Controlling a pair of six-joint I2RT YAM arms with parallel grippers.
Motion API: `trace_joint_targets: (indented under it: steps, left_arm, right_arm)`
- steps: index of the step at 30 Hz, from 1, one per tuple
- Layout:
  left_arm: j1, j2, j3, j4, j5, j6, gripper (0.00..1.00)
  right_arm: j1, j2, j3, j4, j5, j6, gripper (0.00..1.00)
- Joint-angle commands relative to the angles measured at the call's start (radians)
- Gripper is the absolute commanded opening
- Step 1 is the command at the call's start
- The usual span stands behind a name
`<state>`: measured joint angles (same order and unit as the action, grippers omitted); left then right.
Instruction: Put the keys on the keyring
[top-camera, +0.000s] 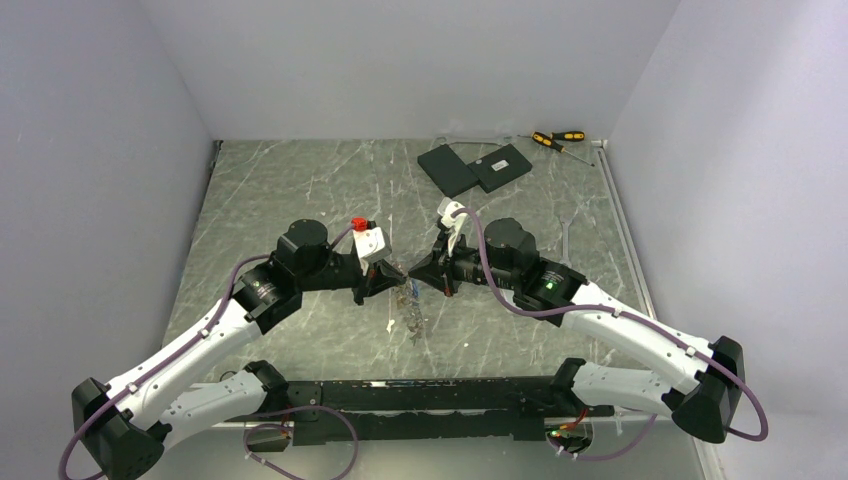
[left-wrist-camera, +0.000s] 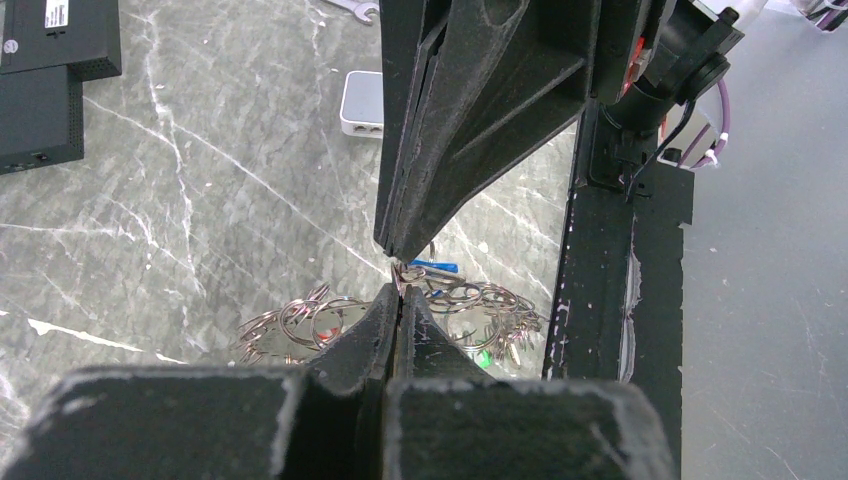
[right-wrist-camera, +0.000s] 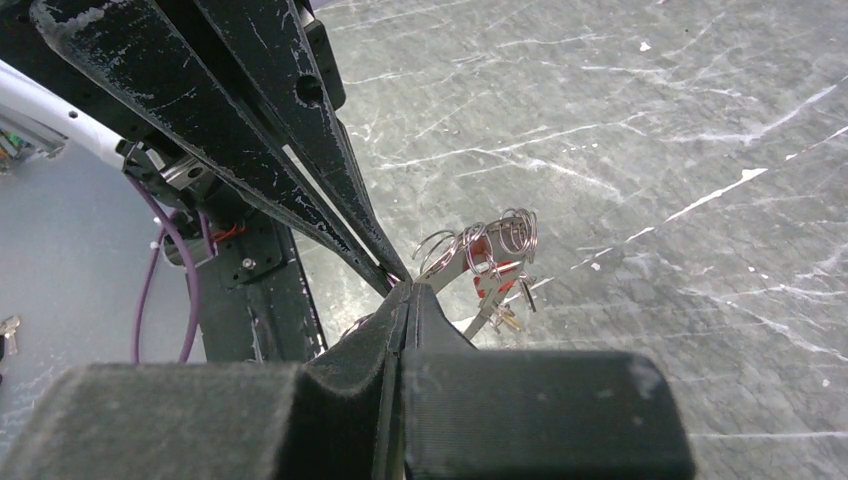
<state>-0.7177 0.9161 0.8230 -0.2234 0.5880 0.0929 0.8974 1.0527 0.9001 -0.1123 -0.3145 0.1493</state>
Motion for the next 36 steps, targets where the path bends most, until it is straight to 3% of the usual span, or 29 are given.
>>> trace_joint_targets:
  steps: [1, 36]
  left_arm:
    - [-0.004, -0.022, 0.022, 0.071, 0.021, 0.007, 0.0]
    - [-0.004, -0.03, 0.022, 0.073, 0.023, 0.007, 0.0]
  right_arm:
    - [0.003, -0.014, 0.0, 0.02, 0.018, 0.002, 0.0]
    - [0.003, 0.006, 0.022, -0.019, 0.015, 0.01, 0.0]
